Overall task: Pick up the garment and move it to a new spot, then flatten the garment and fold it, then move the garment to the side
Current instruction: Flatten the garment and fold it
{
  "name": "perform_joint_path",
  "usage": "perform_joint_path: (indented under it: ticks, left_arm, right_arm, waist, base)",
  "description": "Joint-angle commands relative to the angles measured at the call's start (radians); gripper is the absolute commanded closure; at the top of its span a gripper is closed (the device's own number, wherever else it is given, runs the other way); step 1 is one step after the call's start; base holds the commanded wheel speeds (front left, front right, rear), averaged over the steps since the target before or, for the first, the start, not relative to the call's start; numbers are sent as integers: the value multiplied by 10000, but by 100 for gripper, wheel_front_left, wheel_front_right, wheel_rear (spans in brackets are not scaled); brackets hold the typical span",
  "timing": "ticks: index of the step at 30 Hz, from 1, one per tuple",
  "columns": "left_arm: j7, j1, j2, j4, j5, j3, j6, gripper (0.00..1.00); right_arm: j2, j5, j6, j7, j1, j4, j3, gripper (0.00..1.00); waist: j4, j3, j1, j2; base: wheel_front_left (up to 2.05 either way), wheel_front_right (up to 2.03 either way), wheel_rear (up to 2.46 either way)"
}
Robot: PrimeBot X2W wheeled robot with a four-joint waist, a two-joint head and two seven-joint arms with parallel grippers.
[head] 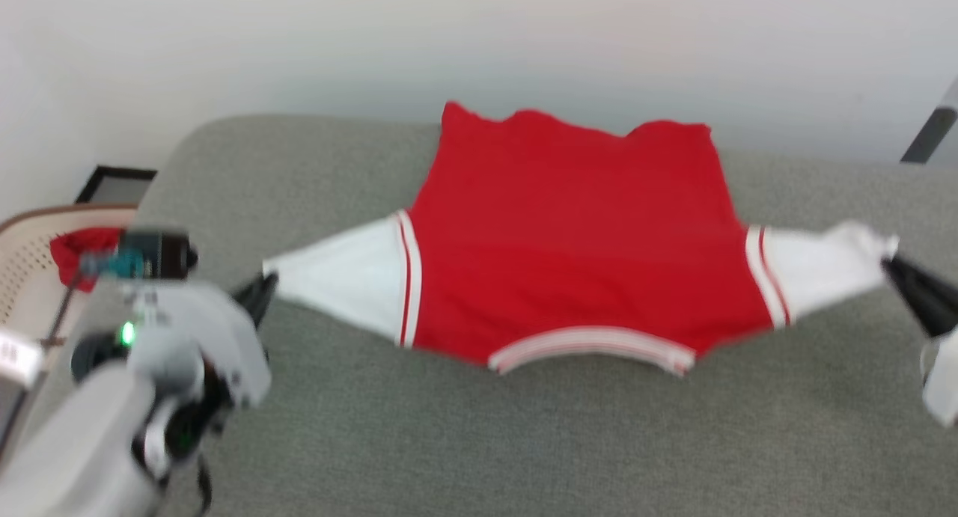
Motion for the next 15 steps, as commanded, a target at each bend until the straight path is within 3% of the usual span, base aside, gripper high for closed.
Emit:
perform_joint_path:
  ticks: [1, 7, 15]
  left_arm:
    - [-46, 807, 382, -769, -78, 122, 484, 100]
    - [-248, 3238, 1176, -3267, -480, 508, 1890, 100]
    - [-643, 5137, 1468, -4806, -796, 723, 2884, 100]
  right_arm:
    - [13, -175, -15, 75, 711, -308, -357, 100]
    - [303, -768, -13, 582, 2968, -1563, -1526, 100]
    - [1093, -1496, -13, 1495, 5463, -3244, -3167, 100]
  waist:
    - [133, -445, 0, -1]
    - [93, -477, 0, -1]
    - [70, -274, 0, -1]
  base:
    - [0, 0, 0]
    - [0, 0, 0]
    - [0, 0, 0]
